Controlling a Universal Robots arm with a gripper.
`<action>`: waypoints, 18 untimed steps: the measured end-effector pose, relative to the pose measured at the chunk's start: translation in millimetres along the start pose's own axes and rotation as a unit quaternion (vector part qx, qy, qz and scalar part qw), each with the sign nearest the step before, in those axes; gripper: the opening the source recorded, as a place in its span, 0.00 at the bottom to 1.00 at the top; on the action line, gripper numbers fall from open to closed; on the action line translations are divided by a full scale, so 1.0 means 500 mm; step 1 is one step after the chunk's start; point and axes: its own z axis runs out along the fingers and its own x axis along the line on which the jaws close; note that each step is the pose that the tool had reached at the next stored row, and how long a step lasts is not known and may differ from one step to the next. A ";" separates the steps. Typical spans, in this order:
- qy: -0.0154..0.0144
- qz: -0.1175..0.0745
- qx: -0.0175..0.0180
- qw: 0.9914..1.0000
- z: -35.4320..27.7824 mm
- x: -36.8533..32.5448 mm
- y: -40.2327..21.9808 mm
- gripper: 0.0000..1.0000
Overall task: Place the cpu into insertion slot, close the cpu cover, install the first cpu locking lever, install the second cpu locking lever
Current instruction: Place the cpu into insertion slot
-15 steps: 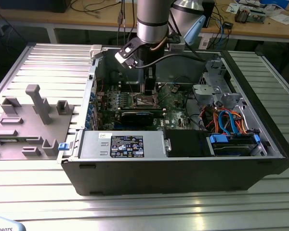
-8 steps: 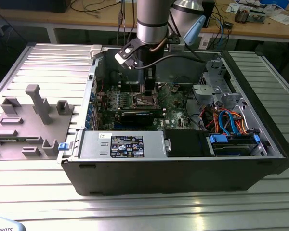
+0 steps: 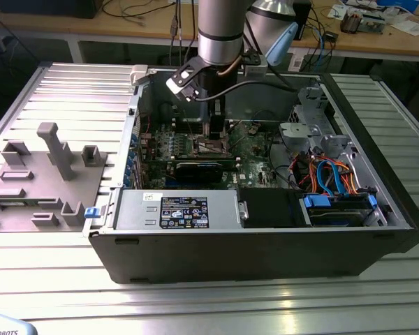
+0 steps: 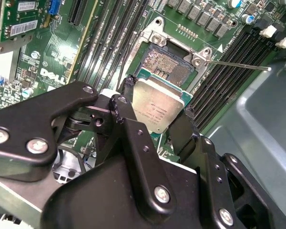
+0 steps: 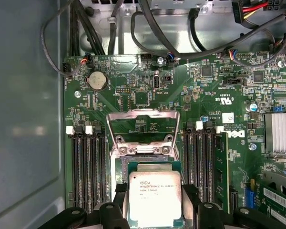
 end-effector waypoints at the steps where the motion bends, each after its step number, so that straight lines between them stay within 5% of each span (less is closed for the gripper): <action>1: 0.000 0.000 0.000 1.000 0.001 0.000 0.000 0.54; 18: 0.000 0.000 0.000 1.000 0.010 0.000 -0.009 0.54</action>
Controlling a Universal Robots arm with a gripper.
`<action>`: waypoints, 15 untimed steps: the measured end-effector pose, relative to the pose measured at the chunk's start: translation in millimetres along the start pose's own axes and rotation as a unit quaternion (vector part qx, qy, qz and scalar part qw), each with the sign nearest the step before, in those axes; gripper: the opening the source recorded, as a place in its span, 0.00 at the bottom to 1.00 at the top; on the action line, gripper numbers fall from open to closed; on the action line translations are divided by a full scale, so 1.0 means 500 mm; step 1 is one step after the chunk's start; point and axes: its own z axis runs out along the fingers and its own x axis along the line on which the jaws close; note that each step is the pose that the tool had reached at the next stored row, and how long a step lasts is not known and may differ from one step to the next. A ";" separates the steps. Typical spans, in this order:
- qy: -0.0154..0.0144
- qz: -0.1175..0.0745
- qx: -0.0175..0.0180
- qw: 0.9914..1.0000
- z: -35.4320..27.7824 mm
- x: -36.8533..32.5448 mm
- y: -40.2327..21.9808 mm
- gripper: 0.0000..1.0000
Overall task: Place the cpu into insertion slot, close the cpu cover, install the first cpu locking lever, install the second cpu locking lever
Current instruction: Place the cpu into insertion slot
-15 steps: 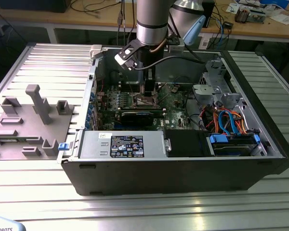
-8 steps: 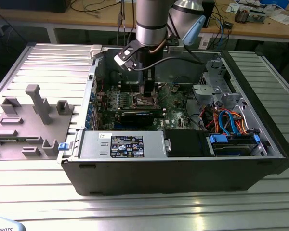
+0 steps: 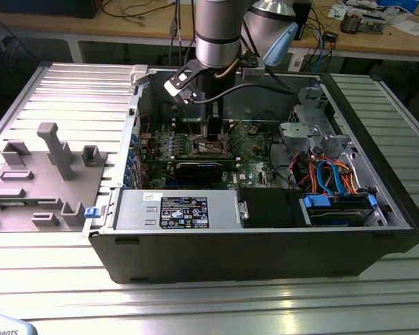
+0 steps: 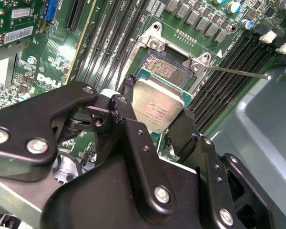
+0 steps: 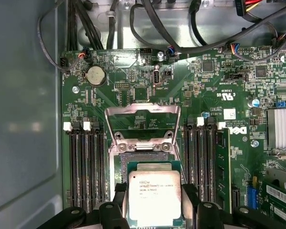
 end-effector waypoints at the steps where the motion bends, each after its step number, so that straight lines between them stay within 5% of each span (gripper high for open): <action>1: 0.000 0.000 0.000 1.000 0.001 0.000 -0.001 0.54; 15: 0.000 0.000 0.000 1.000 0.008 0.000 -0.009 0.54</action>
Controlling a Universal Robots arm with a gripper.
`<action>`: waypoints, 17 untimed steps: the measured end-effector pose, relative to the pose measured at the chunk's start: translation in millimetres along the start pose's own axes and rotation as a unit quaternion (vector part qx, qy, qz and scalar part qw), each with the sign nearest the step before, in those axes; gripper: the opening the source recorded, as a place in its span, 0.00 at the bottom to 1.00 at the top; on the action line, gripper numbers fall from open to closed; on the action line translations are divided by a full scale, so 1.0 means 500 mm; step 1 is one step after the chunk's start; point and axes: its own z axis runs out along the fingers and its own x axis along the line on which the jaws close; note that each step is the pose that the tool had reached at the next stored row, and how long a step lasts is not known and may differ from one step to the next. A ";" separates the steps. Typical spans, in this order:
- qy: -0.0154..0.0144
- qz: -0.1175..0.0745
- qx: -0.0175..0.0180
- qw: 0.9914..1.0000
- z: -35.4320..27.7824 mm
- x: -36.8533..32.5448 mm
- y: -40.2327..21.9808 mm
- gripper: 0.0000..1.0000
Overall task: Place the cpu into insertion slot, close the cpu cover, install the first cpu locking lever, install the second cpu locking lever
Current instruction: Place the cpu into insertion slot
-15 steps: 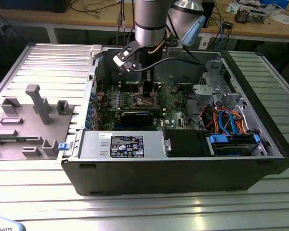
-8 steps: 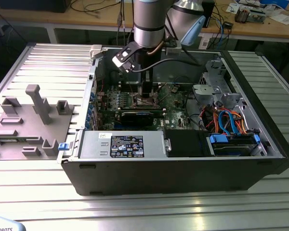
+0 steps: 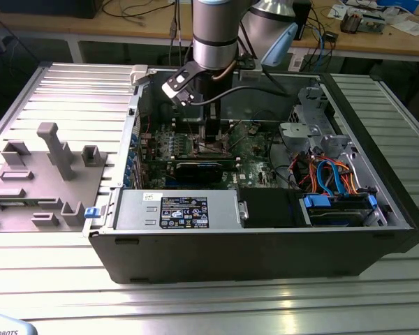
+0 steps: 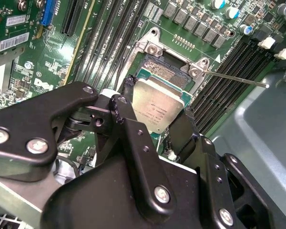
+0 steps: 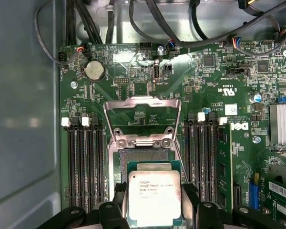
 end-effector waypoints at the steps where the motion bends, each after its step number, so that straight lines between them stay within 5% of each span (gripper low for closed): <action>1: 0.000 0.000 0.000 1.000 0.001 0.000 -0.001 0.54; 17: -0.001 0.000 0.000 1.000 0.029 0.001 -0.002 0.54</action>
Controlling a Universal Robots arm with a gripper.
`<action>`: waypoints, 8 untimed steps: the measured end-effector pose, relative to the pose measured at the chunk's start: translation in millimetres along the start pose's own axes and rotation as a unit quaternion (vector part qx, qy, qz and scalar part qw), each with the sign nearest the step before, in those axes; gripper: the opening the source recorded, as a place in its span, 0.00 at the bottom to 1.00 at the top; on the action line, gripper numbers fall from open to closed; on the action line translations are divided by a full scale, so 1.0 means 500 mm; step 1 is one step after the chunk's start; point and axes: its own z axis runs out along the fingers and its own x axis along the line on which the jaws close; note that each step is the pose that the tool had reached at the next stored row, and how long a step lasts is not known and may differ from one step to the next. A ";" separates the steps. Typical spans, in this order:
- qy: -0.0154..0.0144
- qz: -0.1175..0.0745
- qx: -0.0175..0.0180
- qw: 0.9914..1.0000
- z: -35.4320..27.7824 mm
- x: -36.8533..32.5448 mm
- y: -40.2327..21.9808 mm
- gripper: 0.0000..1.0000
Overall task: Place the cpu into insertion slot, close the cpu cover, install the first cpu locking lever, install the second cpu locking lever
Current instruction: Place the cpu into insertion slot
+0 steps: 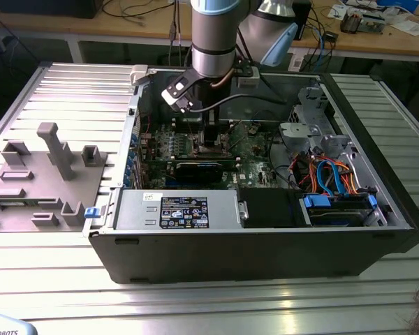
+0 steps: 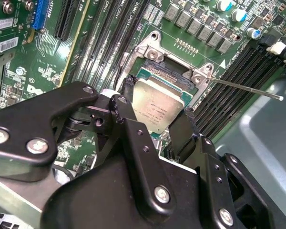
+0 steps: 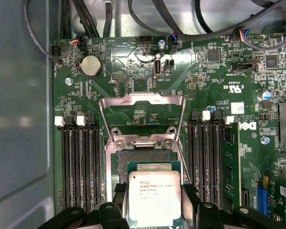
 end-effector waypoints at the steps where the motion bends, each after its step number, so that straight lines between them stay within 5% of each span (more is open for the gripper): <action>1: 0.000 0.000 0.000 1.000 0.001 0.000 0.000 0.54; 8: 0.000 0.000 0.000 1.000 0.007 0.000 0.000 0.54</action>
